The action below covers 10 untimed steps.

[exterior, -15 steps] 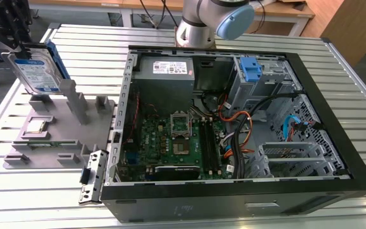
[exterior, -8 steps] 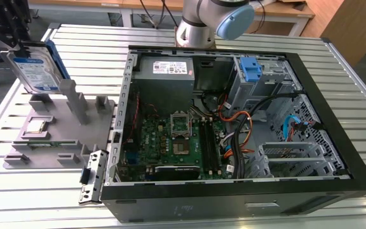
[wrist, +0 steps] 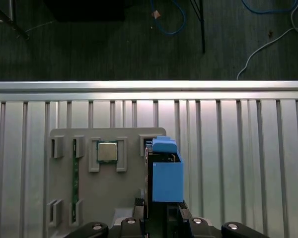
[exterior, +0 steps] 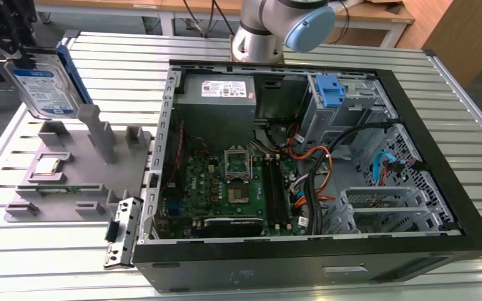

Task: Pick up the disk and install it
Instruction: 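Pick up the disk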

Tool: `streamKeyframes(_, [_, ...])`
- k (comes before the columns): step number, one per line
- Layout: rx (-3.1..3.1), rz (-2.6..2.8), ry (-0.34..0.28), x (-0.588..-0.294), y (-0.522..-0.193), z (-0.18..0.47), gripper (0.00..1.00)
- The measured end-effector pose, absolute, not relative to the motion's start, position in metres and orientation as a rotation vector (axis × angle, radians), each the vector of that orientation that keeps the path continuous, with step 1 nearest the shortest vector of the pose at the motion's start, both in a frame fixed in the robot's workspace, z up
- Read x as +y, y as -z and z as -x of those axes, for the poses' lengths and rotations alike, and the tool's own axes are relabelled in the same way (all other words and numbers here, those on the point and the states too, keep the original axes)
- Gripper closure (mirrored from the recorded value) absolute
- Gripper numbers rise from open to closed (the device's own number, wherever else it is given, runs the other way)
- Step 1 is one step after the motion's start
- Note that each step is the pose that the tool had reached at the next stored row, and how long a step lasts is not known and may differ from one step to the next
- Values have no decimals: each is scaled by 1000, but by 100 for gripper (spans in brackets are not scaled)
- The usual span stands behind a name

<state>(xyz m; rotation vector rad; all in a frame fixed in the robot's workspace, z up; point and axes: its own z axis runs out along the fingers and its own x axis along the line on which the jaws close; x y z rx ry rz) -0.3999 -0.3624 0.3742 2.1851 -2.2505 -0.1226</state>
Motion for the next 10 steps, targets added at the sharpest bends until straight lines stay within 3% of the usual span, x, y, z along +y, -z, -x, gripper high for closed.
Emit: streamKeyframes(10, [-2252,-2184,123,-362,-389,400,65])
